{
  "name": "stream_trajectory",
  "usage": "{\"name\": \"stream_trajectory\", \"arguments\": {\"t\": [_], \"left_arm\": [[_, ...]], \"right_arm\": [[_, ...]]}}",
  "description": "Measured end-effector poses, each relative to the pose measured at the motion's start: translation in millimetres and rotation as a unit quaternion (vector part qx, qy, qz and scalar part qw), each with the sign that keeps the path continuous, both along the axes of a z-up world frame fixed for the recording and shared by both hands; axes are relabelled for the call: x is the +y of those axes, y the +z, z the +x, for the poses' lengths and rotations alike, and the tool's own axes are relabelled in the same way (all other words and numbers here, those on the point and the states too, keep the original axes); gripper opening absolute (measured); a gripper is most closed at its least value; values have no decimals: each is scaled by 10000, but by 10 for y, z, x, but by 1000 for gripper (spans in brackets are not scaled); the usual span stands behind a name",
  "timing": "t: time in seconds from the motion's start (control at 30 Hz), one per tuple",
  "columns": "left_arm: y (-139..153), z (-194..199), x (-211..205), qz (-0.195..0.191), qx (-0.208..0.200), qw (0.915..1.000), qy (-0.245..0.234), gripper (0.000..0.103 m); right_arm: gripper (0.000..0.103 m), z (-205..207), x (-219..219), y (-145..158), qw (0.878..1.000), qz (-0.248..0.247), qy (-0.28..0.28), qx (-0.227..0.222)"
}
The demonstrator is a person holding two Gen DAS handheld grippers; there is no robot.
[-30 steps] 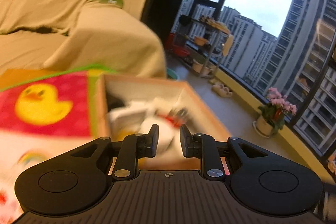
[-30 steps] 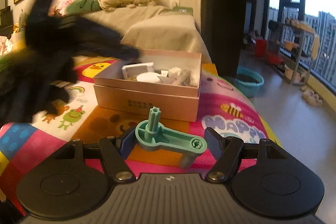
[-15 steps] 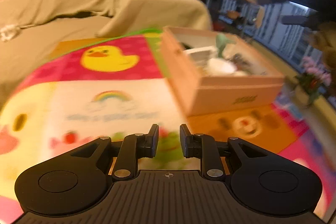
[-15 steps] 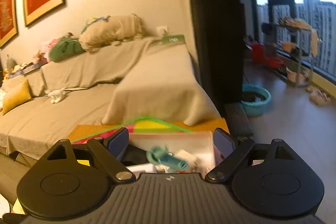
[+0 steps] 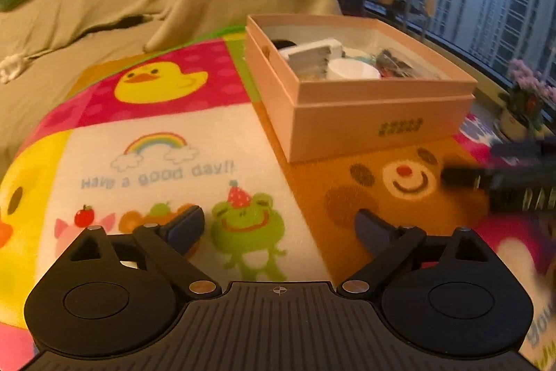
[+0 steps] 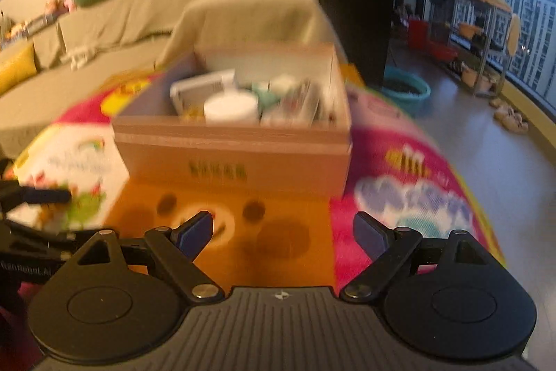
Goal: Organize rigid objects
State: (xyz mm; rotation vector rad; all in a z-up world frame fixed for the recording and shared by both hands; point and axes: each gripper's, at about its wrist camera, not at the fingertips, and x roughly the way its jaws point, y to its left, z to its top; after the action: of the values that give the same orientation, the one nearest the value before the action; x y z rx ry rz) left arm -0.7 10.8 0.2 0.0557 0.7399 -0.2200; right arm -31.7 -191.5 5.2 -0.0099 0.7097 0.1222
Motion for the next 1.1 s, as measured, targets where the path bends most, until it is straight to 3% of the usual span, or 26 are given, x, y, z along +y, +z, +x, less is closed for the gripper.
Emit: {"name": "stream_trajectory", "arguments": {"t": [0.07,0.23,0.47,0.67,1.1], "left_arm": [[-17,0,-26,6,-107,9998,152,97],[-49,-32,-95,89,-296,9987,416,97],[-59,-25,-104,105,-330,9978,566,97],[-57,-5,-108,125,-322,9972,667,98],[-68,25,-128,188,-345,9962,776,98]], "right_arm": [[88,31,44,-88,9999,-99,-24,137],[103,110,103,-166,9993,-235,-224,167],[103,168,49,-193,9992,-70,-368,137],[103,98,80,-240,9986,-66,-509,-147],[103,108,103,-241,9984,-81,-540,-165]]}}
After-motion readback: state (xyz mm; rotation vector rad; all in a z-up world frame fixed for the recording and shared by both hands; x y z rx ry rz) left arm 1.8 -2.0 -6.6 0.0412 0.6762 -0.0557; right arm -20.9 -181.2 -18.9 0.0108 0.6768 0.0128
